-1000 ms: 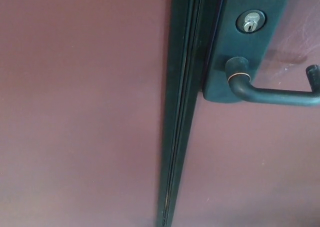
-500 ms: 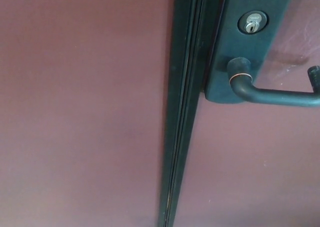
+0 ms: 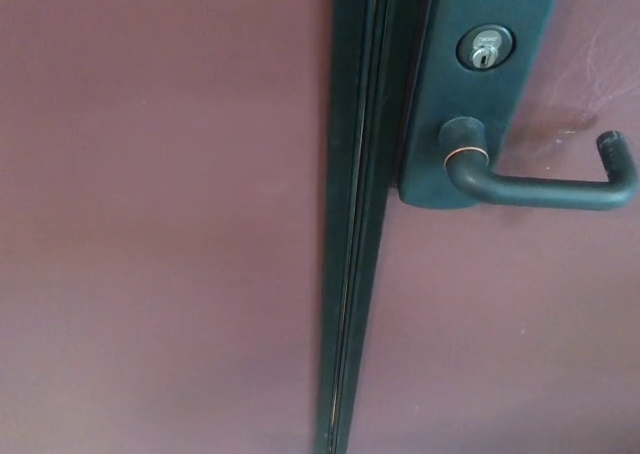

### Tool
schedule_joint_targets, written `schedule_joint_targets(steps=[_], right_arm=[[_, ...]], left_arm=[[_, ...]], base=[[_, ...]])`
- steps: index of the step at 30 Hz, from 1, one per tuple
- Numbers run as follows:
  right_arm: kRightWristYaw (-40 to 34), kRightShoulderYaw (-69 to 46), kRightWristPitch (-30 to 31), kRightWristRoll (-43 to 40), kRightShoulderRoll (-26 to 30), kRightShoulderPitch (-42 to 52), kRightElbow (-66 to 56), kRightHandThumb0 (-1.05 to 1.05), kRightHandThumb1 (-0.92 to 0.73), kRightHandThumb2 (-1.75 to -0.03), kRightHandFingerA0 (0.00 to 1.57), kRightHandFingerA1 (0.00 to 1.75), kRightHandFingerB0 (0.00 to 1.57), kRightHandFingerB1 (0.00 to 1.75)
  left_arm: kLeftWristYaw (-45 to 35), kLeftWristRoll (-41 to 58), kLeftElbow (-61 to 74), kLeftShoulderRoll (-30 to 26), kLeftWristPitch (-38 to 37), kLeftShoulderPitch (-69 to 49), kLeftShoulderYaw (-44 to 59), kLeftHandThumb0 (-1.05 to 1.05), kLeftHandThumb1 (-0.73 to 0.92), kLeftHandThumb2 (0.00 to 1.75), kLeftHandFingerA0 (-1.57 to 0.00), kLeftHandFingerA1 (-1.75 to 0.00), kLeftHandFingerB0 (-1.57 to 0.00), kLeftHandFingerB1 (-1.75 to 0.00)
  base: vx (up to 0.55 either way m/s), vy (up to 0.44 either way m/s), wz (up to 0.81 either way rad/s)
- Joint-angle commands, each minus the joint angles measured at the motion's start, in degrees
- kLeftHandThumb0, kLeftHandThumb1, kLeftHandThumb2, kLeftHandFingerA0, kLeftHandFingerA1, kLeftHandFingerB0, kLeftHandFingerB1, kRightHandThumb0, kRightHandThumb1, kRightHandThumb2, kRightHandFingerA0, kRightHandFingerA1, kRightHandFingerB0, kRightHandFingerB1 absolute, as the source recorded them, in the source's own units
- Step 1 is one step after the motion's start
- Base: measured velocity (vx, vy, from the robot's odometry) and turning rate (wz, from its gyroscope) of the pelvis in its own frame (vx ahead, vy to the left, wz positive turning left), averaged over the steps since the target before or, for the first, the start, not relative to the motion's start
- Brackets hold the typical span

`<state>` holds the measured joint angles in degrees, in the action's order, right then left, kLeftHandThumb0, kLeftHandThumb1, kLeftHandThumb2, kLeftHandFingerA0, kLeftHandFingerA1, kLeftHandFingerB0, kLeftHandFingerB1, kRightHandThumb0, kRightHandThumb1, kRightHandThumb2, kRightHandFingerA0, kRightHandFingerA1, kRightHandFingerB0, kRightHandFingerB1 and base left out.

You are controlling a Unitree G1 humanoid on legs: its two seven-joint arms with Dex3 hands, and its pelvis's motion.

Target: The robot walks towards the door handle and put its right hand on it and twist the handle

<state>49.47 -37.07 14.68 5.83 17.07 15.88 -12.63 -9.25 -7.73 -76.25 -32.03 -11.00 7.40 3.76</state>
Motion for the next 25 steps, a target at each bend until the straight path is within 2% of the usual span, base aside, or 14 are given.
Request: schedule_joint_targets(steps=[1, 4, 6, 9, 14, 15, 16, 17, 23, 24, 25], right_arm=[[-28.83, 19.44, -8.86, 18.72, -3.08, -9.00, 35.11, -0.31, -0.40, -0.95, 0.07, 0.50, 0.06, 0.48], [-34.76, 21.73, -8.97, 18.68, -3.44, -14.55, 49.58, -0.31, -0.40, -0.96, 0.06, 0.50, 0.06, 0.48], [-40.03, 22.78, -11.32, 18.58, -3.88, -16.55, 61.60, -0.31, -0.40, -0.96, 0.06, 0.50, 0.06, 0.48], [-44.02, 26.94, -12.45, 21.14, -2.26, -18.87, 71.20, -0.32, -0.40, -0.97, 0.07, 0.50, 0.07, 0.48], [-43.44, 30.36, -11.20, 21.76, 0.80, -22.60, 75.38, -0.33, -0.40, -0.97, 0.06, 0.50, 0.06, 0.48], [-43.55, 30.11, -11.22, 21.14, 0.92, -22.68, 75.54, -0.63, -0.65, -0.60, 0.21, 0.30, 0.21, 0.27], [-43.49, 29.50, -11.71, 19.93, 1.00, -23.00, 75.92, -0.33, -0.39, -0.97, 0.07, 0.50, 0.07, 0.48], [-43.62, 29.49, -11.97, 19.32, 1.04, -23.33, 76.51, -0.64, -0.65, -0.60, 0.24, 0.31, 0.22, 0.28], [-44.23, 32.42, -13.17, 18.42, 1.86, -25.18, 79.61, -0.65, -0.66, -0.60, 0.28, 0.32, 0.21, 0.28], [-44.16, 32.84, -13.41, 18.12, 1.88, -25.47, 80.23, -0.69, -0.55, -0.81, 0.21, 0.41, 0.17, 0.38], [-44.09, 33.12, -13.60, 17.87, 1.88, -25.69, 80.67, -0.69, -0.55, -0.81, 0.21, 0.41, 0.17, 0.38]], left_arm=[[-0.94, 0.75, 0.22, 1.49, -0.07, -0.10, 0.70, -0.38, 0.56, 0.57, -0.70, -0.49, -0.55, -0.41], [-1.13, 0.96, 0.33, 1.74, 0.21, 0.51, 0.82, -0.38, 0.56, 0.57, -0.70, -0.49, -0.54, -0.41], [-0.99, 1.01, 0.47, 2.29, 0.14, 0.71, 0.77, -0.38, 0.56, 0.57, -0.70, -0.49, -0.54, -0.41], [-1.03, 1.15, 0.57, 2.89, 0.72, 3.07, 0.83, -0.39, 0.56, 0.57, -0.70, -0.49, -0.54, -0.41], [-0.74, 0.57, 0.59, 2.44, 1.91, 6.79, 0.39, -0.40, 0.55, 0.57, -0.69, -0.48, -0.54, -0.41], [-0.63, 0.50, 0.57, 2.49, 2.19, 7.23, 0.33, -0.41, 0.55, 0.57, -0.69, -0.47, -0.54, -0.41], [-0.42, 0.37, 0.53, 2.66, 2.58, 8.07, 0.21, -0.40, 0.55, 0.57, -0.69, -0.47, -0.54, -0.41], [-0.26, 0.32, 0.46, 2.75, 2.65, 8.35, 0.18, -0.40, 0.55, 0.57, -0.68, -0.47, -0.54, -0.41], [0.51, 0.27, 0.04, 3.56, 2.84, 9.27, 0.28, -0.39, 0.54, 0.56, -0.68, -0.47, -0.53, -0.40], [0.50, 0.33, 0.02, 3.50, 2.82, 9.37, 0.38, -0.39, 0.54, 0.56, -0.68, -0.47, -0.53, -0.40], [0.46, 0.38, 0.01, 3.44, 2.82, 9.47, 0.45, -0.39, 0.54, 0.56, -0.68, -0.47, -0.53, -0.40]], base=[[0.00, 0.000, 0.00], [0.00, 0.000, 0.00], [0.00, 0.000, 0.00], [0.00, 0.000, 0.00], [0.00, 0.000, 0.00], [0.00, 0.000, 0.00], [0.00, 0.000, 0.00], [0.00, 0.000, 0.00], [0.00, 0.000, 0.00], [0.00, 0.000, 0.00], [0.00, 0.000, 0.00]])
